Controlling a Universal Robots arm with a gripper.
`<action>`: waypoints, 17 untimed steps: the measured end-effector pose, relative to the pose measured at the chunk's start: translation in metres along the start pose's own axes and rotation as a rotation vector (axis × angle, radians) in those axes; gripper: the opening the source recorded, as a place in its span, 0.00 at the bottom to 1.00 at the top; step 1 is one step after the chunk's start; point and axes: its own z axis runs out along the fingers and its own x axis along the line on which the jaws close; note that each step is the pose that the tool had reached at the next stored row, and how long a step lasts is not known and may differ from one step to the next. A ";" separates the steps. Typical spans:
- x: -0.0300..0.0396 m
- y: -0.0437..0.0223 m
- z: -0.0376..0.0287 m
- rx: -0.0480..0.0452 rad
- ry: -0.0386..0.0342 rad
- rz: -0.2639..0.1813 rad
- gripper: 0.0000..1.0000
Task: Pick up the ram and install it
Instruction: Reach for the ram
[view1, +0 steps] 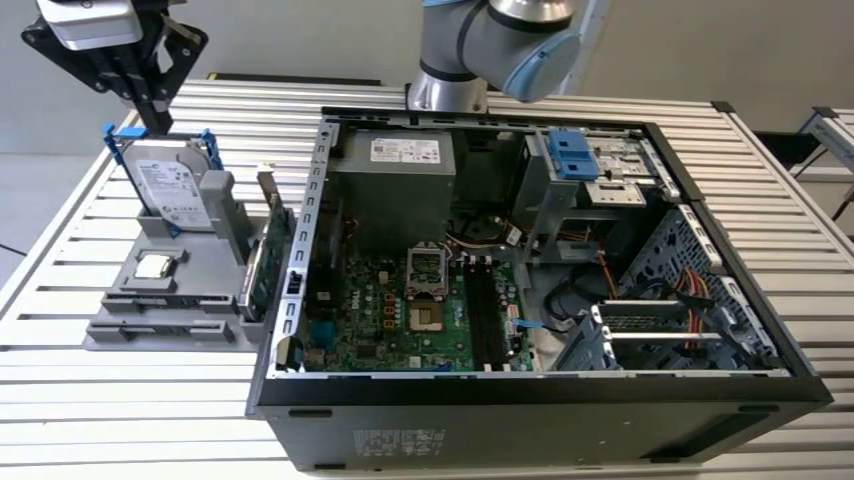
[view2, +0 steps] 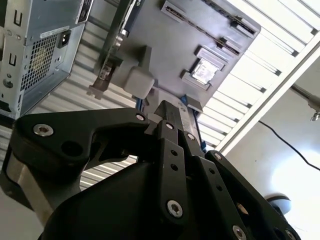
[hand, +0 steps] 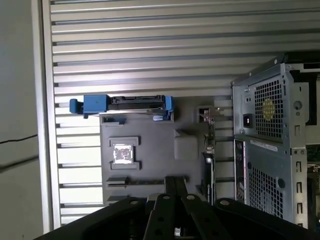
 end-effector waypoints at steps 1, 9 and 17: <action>0.0010 -0.0001 0.0001 0.0001 0.0003 -0.006 0.00; 0.0085 -0.0005 0.0004 0.0002 0.0014 -0.029 0.00; 0.0142 -0.0008 0.0005 0.0003 0.0016 -0.033 0.00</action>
